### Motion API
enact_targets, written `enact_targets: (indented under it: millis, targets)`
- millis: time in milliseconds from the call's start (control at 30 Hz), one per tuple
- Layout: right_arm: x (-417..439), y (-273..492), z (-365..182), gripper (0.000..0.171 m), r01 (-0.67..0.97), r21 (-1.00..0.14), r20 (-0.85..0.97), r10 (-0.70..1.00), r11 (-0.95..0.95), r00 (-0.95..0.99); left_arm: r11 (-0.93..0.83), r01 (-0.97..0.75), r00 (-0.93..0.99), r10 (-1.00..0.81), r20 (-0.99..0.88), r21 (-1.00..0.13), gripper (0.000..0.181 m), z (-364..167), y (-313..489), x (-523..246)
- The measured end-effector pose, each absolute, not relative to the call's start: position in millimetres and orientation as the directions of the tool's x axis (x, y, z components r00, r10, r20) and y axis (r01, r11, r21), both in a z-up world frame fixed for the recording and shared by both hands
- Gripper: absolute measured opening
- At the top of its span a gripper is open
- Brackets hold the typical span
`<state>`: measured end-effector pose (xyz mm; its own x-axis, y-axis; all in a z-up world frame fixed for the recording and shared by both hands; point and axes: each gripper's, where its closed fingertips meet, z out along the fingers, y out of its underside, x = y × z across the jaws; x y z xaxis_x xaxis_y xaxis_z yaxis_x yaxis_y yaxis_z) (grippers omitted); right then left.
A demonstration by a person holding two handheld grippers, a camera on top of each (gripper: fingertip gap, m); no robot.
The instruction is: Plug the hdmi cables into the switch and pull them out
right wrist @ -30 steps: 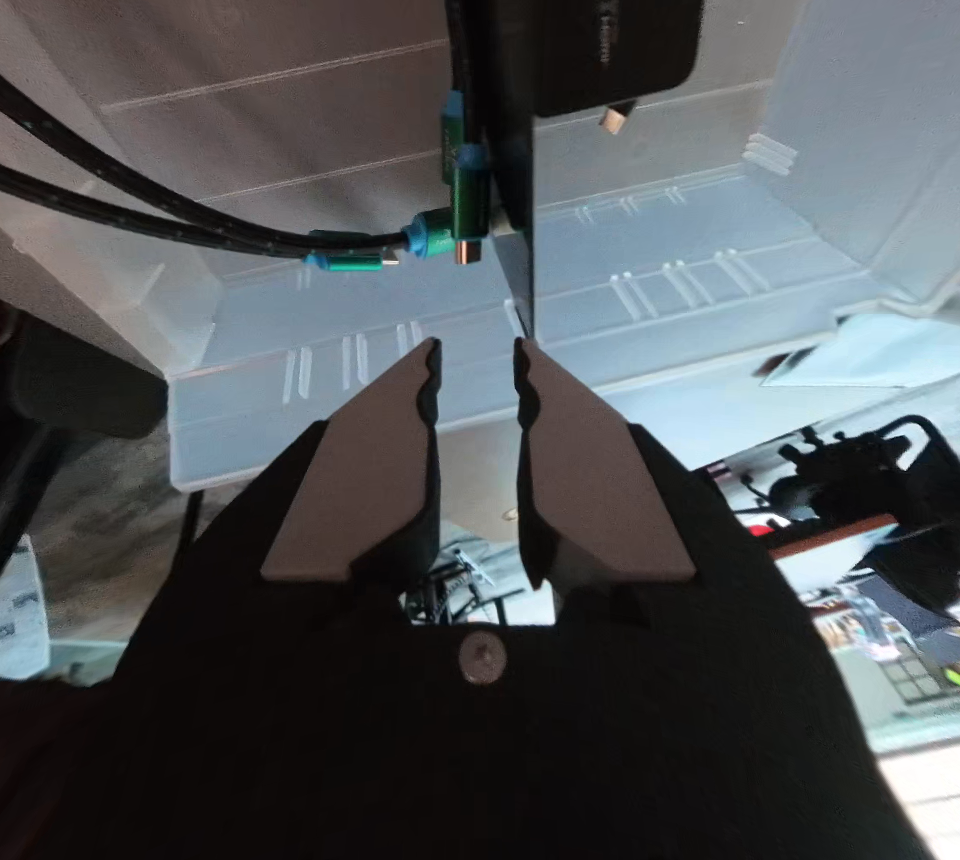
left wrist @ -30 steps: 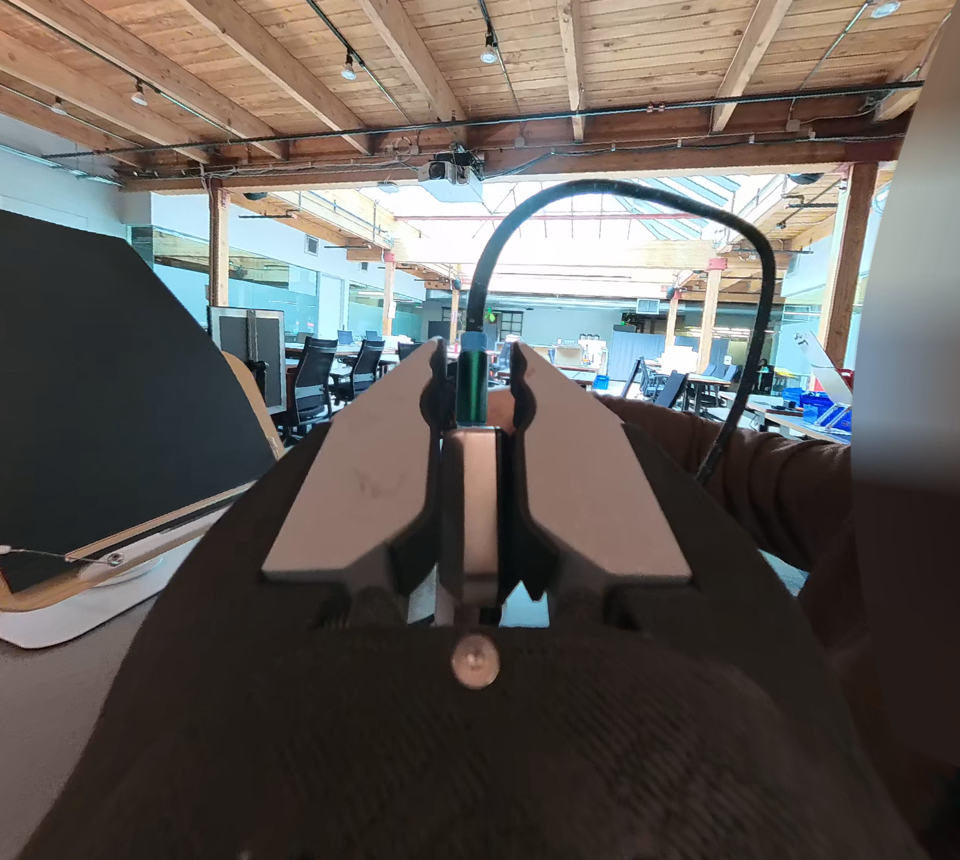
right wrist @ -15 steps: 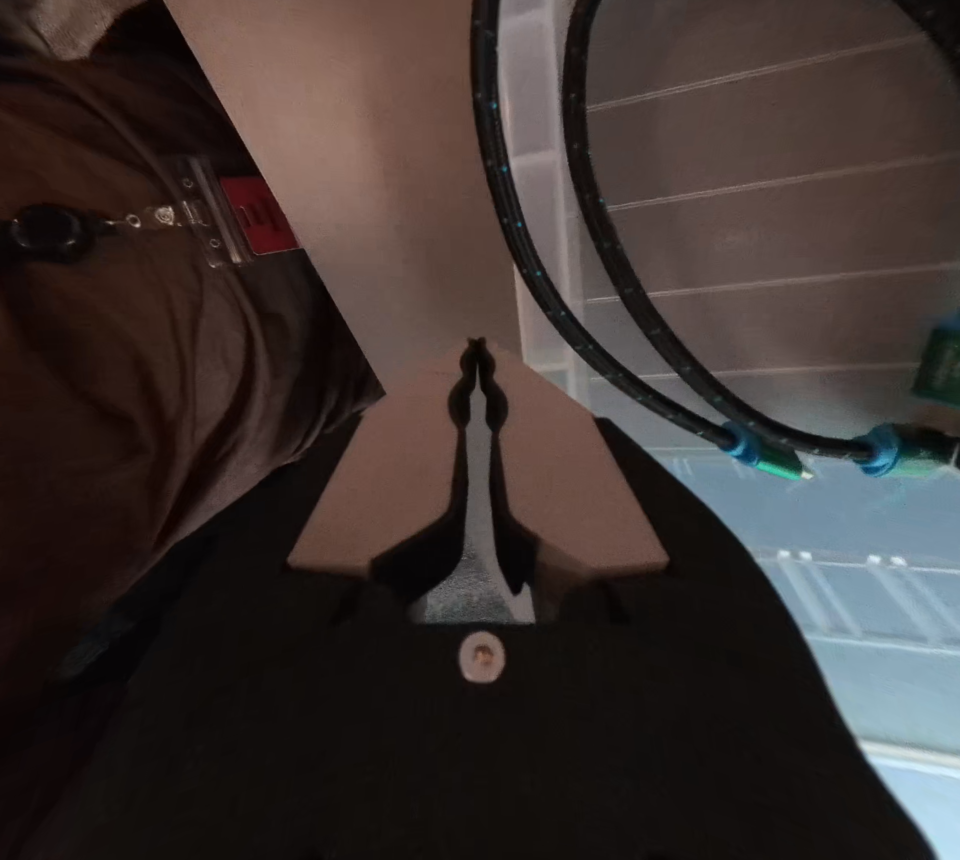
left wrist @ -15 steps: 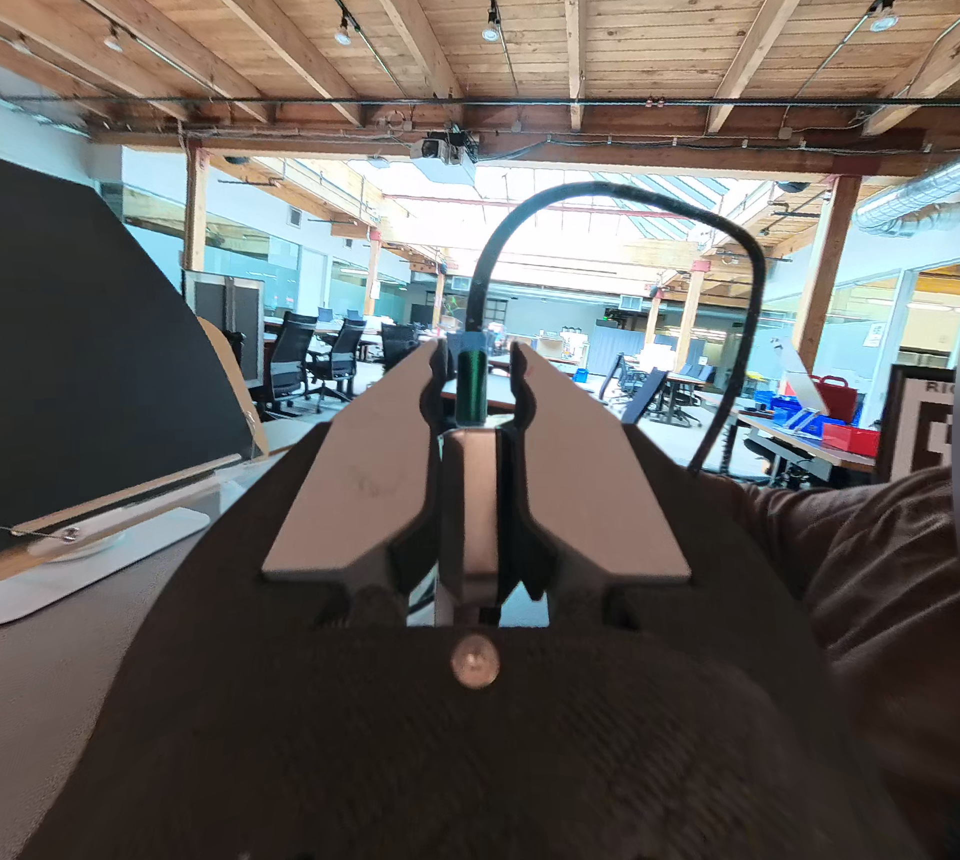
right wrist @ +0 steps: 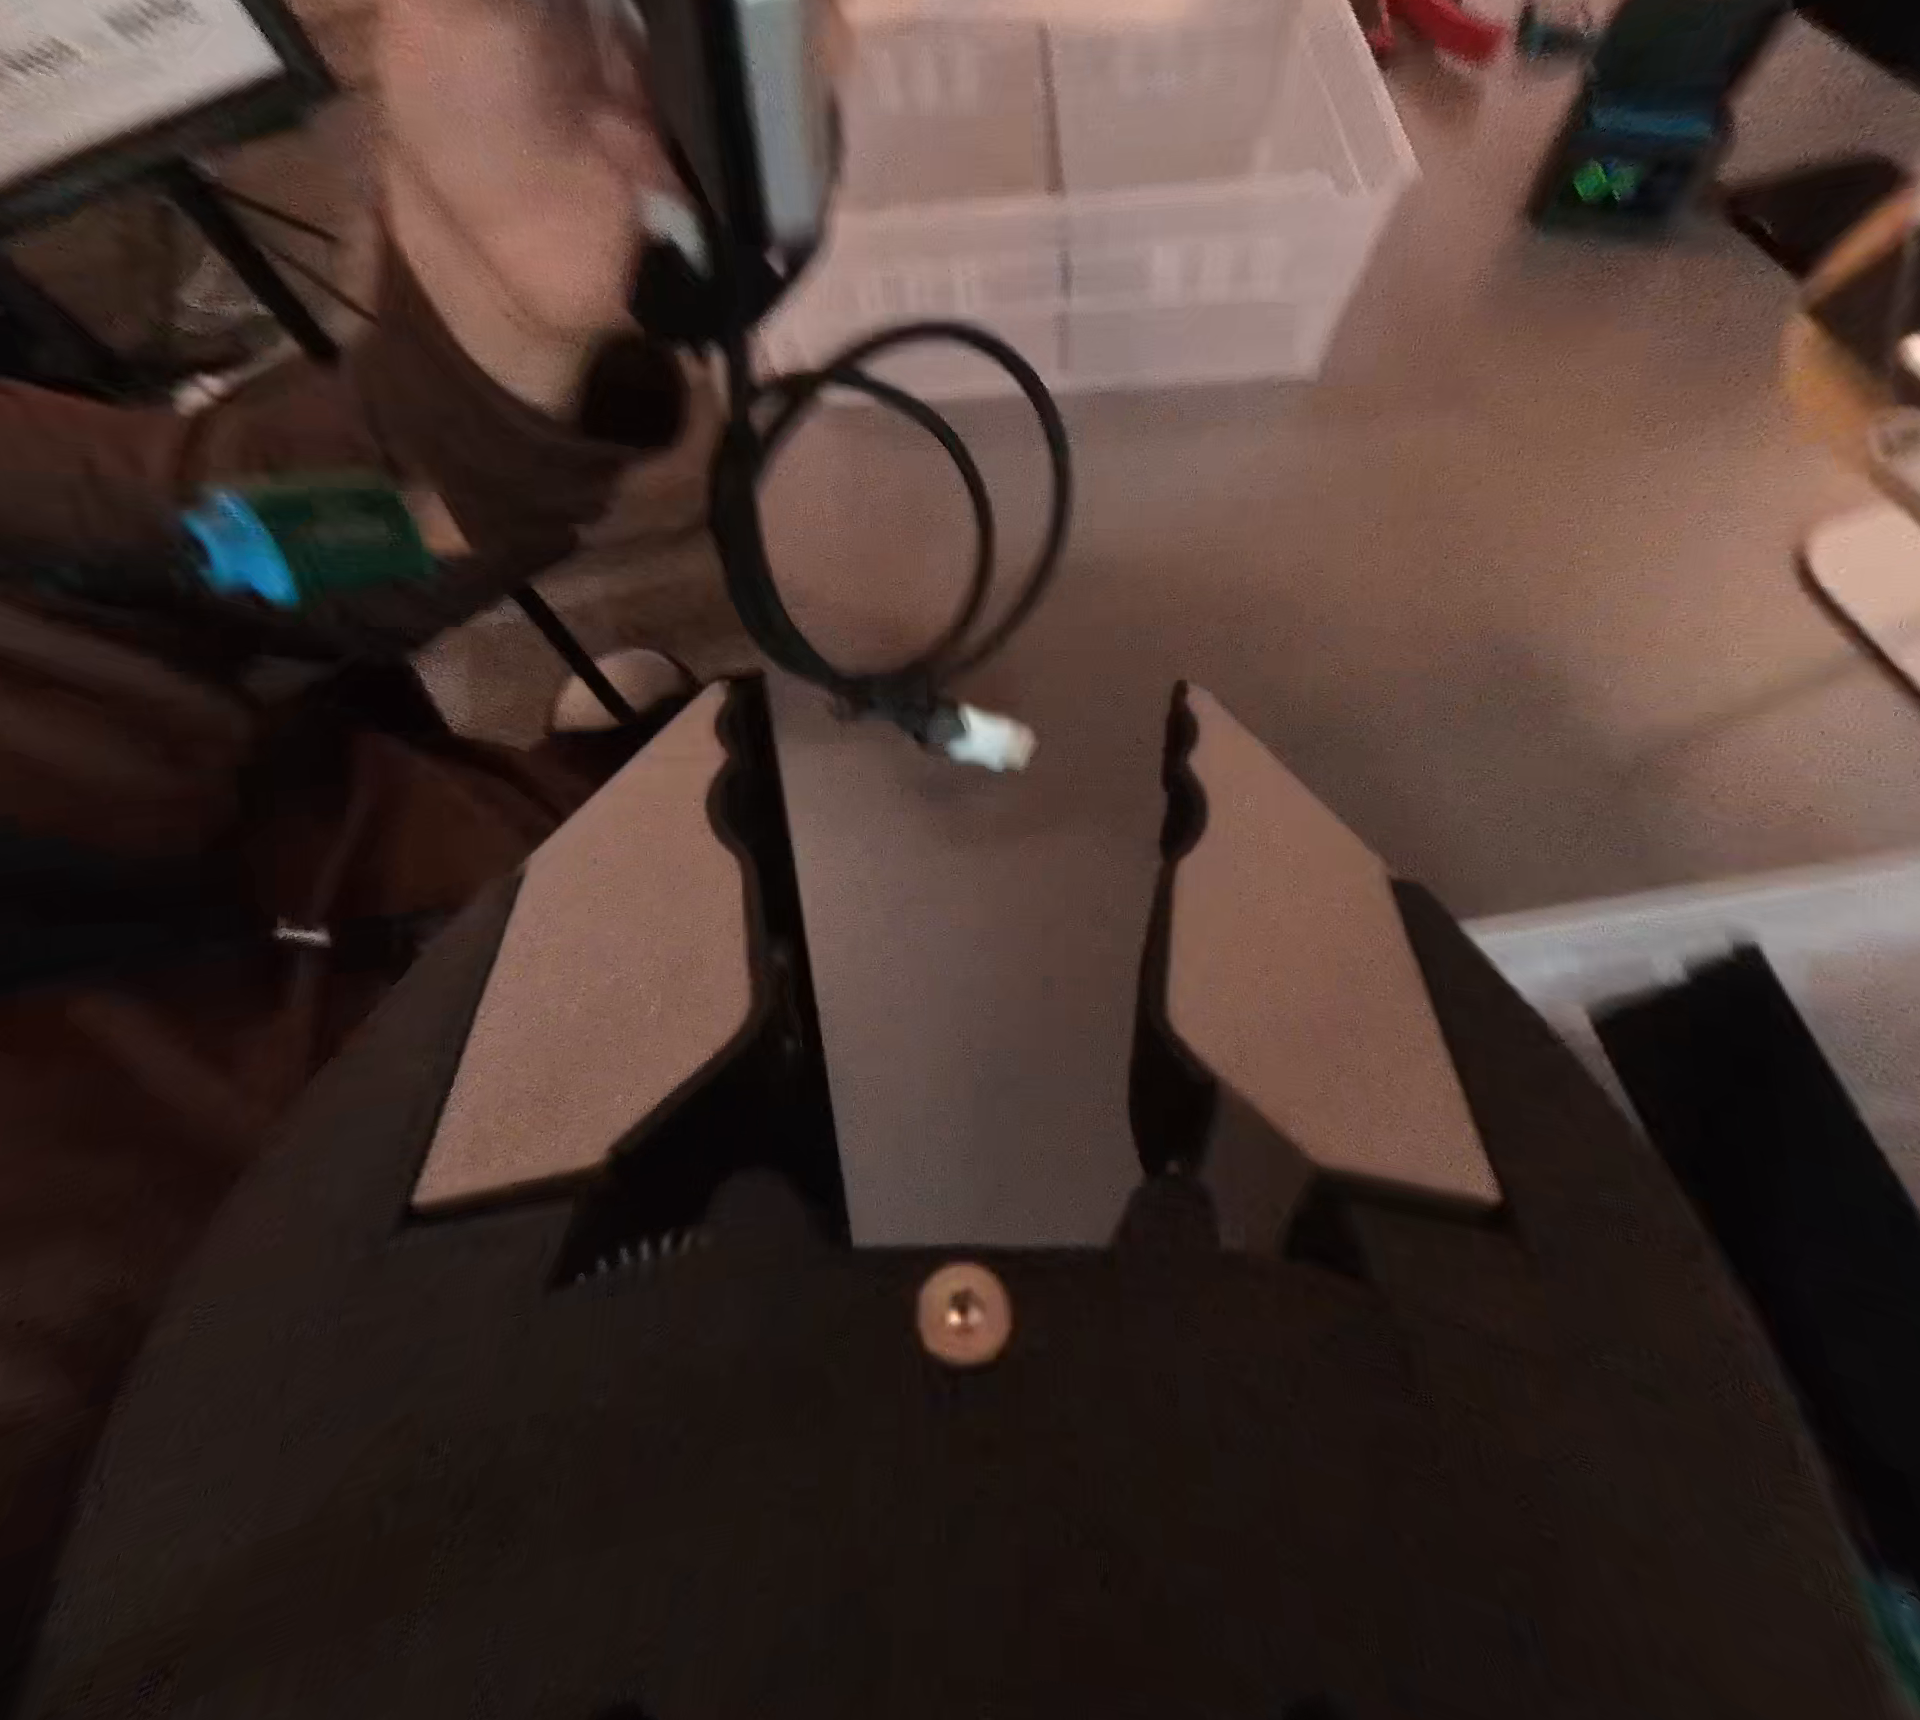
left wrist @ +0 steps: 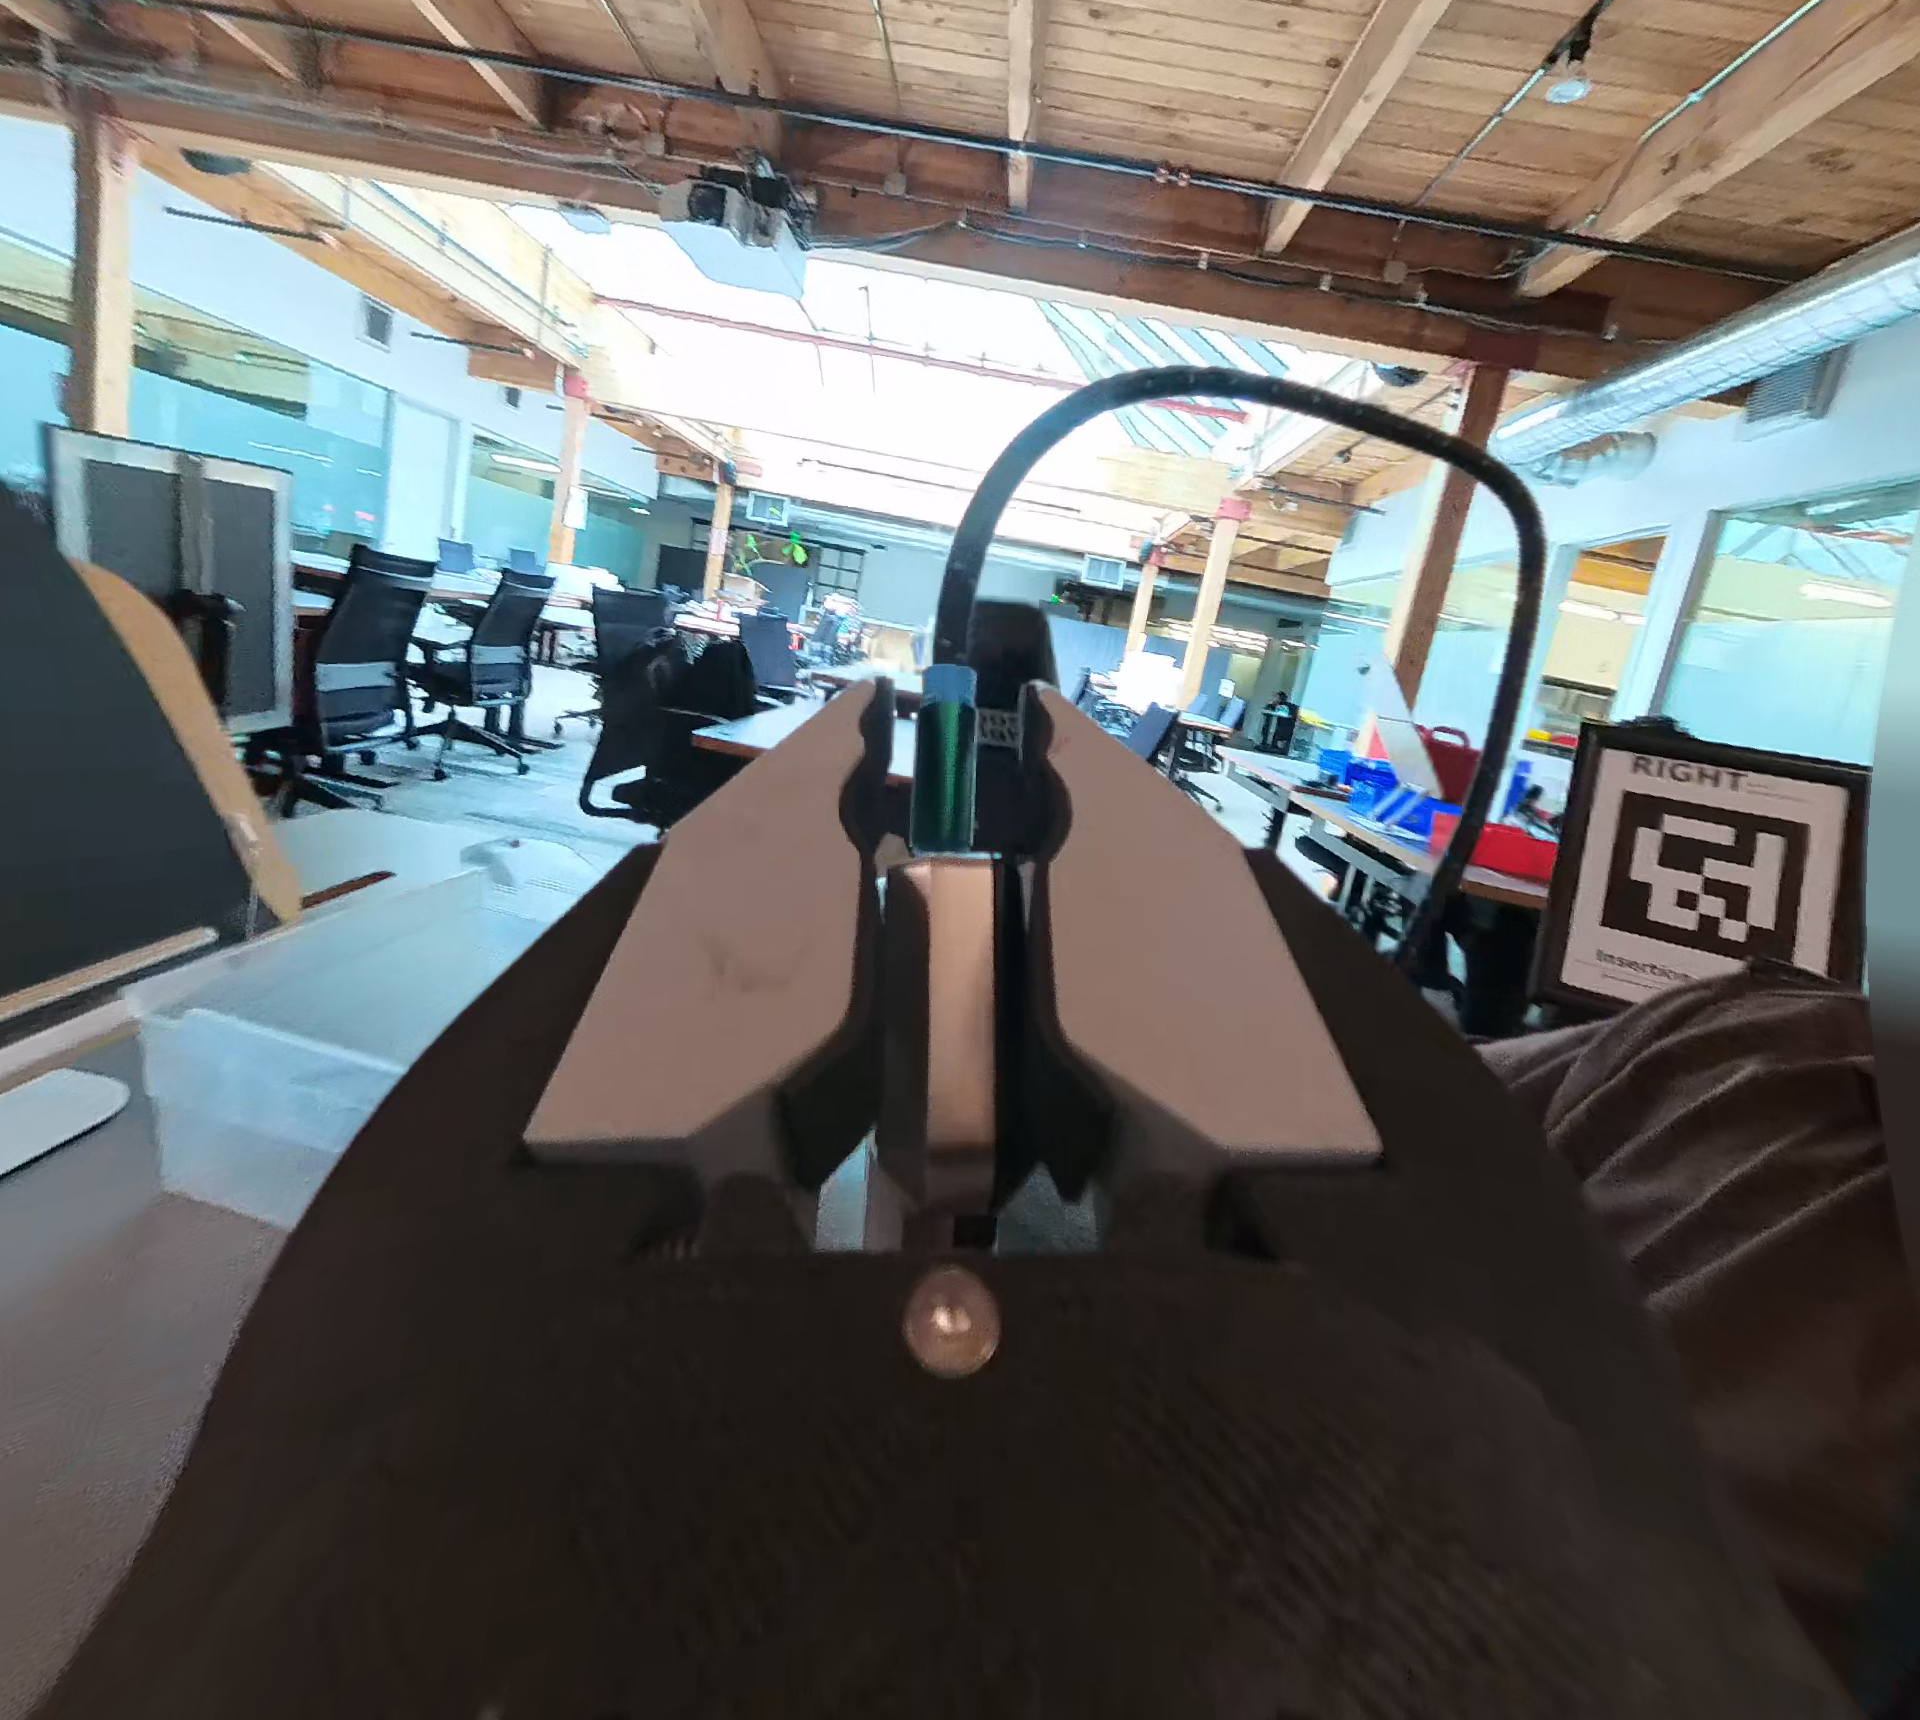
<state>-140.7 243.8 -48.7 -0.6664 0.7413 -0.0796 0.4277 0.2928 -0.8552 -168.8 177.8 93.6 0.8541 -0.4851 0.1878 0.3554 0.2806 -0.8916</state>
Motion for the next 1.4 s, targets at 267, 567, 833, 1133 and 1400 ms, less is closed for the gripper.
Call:
enact_targets:
  millis: [267,567,833,1133,1400]
  targets:
    - [-181,173,-6,0.019,0.146,-0.967,-0.020,0.509,0.208,-0.861,0.170,0.341,0.832,-0.511,0.213,-0.924,0.021,75,203,-170]
    - [-198,188,-38,0.017,0.143,-0.979,-0.060,0.465,0.145,-0.883,-0.247,0.106,0.882,-0.423,0.205,-0.963,0.037,-6,196,-189]
    - [-192,196,-37,0.017,0.147,-0.989,-0.124,0.426,0.022,-0.896,-0.256,0.193,0.852,-0.434,0.291,-0.947,0.025,-34,197,-188]
    - [-190,188,-31,0.018,0.175,-0.982,-0.187,0.380,-0.066,-0.906,-0.150,0.137,0.905,-0.384,0.186,-0.979,0.020,-16,201,-184]
    - [-171,215,10,0.020,0.061,-0.993,-0.101,0.461,-0.100,-0.882,-0.187,0.073,0.930,-0.343,0.135,-0.980,0.020,-6,201,-168]
